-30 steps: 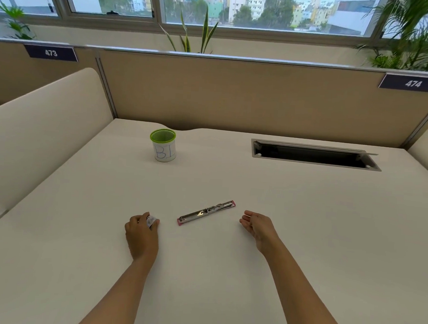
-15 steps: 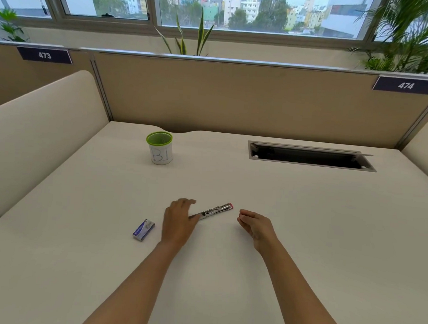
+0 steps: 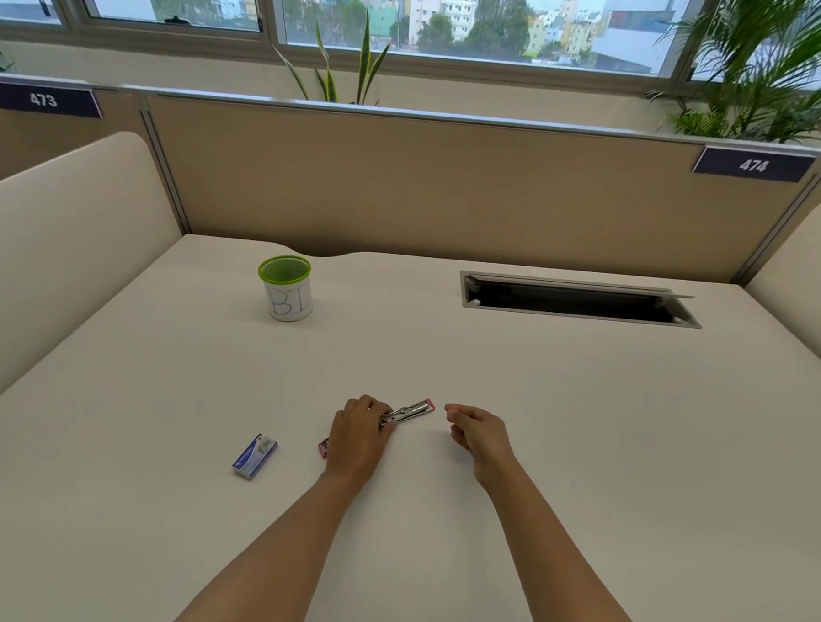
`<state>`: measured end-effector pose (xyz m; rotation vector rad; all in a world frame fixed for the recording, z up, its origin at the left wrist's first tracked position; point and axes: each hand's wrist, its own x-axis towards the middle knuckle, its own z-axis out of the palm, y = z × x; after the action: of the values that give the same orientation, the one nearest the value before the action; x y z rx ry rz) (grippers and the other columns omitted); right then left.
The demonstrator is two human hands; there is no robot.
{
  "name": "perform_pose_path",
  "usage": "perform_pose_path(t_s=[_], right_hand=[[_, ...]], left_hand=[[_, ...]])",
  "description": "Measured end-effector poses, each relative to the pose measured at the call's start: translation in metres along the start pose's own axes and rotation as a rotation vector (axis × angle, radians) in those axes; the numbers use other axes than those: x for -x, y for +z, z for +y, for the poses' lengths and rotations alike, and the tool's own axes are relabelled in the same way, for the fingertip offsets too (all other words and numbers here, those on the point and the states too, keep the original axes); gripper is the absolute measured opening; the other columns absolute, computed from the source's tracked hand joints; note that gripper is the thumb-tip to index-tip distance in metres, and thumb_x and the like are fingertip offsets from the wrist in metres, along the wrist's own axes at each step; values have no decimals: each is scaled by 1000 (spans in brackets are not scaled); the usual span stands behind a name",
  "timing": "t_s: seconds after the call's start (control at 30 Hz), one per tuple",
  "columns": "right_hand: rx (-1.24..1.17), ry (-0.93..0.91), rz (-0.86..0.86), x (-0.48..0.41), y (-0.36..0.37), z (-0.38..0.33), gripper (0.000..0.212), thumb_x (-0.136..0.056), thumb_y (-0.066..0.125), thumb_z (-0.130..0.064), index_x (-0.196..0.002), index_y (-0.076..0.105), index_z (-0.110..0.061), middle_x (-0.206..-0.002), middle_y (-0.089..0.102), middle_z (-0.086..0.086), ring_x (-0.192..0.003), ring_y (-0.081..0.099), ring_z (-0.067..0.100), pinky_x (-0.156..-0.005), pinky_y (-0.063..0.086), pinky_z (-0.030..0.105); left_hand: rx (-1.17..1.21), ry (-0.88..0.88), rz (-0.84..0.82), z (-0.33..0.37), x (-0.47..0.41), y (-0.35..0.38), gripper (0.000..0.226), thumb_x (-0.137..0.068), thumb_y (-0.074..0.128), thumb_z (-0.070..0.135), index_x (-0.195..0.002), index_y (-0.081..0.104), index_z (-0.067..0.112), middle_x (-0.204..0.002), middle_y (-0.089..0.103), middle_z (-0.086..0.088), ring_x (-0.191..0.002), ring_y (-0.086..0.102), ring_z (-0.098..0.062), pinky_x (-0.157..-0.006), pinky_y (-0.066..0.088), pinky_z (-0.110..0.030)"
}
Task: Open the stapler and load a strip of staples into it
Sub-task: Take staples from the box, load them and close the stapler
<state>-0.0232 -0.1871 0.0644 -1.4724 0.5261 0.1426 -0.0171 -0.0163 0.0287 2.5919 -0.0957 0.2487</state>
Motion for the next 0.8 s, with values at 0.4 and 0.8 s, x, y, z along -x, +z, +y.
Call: perform_pose_path(t_s=[0.4, 0.8], right_hand=[[522, -510, 250, 2, 9, -13, 17, -91, 56, -23, -99, 70, -19, -79, 47, 6, -64, 43, 8, -56, 32, 14], [671, -618, 207, 11, 14, -10, 21, -92, 53, -19, -105, 70, -20, -83, 46, 3, -79, 49, 17, -67, 35, 22]], left_hand=[[159, 77, 204, 25, 3, -11, 18, -89, 56, 21, -105, 62, 19, -84, 65, -3, -78, 57, -24, -70, 42, -34], [122, 90, 230, 31, 4, -14, 14, -83, 63, 26, -96, 67, 22, -82, 69, 3, -77, 60, -20, -66, 46, -33]])
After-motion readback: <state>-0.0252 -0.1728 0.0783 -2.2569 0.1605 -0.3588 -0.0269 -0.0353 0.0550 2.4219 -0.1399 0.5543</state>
